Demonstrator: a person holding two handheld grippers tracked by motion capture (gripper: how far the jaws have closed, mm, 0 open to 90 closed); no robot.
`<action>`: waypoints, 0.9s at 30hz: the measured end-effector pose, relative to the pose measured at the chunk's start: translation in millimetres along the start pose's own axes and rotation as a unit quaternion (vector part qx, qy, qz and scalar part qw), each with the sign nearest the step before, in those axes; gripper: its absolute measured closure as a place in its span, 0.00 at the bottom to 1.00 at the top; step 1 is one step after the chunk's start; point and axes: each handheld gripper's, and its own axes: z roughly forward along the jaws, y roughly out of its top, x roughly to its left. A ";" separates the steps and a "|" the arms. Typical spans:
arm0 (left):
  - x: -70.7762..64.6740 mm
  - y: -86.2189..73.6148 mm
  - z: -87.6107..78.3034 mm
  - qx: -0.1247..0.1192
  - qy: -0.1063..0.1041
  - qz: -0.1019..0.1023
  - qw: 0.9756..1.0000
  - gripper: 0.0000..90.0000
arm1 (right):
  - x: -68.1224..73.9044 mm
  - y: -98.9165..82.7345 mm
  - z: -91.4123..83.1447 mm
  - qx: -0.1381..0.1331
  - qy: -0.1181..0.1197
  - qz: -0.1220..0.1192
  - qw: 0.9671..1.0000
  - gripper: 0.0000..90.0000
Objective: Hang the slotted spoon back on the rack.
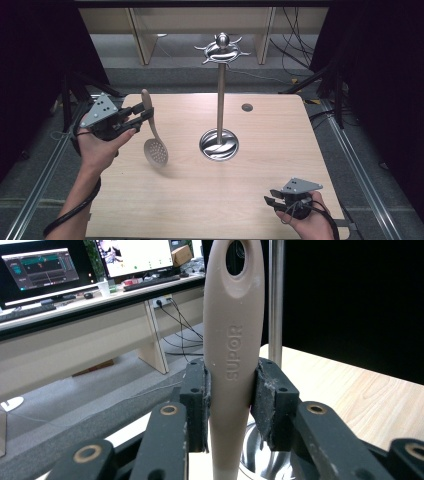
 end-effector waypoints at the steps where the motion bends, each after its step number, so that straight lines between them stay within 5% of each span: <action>1: -1.4 -0.4 0.9 0.001 0.001 -0.001 1.000 0.76 | -1.1 0.6 0.7 -0.001 0.002 -0.004 1.000 0.73; 7: -10.9 -1.7 4.3 0.012 0.015 -0.005 1.000 0.76 | -4.2 3.6 3.2 -0.006 0.002 -0.010 1.000 0.73; 21: -26.2 9.5 15.0 0.011 0.026 -0.013 1.000 0.76 | -6.9 6.5 -0.4 -0.031 -0.019 0.030 0.999 0.70; 26: -28.7 11.1 19.7 0.011 0.024 -0.014 1.000 0.76 | -10.2 5.2 -1.9 -0.031 -0.019 0.026 0.999 0.69; 27: -29.0 11.4 20.6 0.012 0.023 -0.013 1.000 0.76 | -8.1 4.9 -2.4 -0.027 -0.015 0.044 0.999 0.69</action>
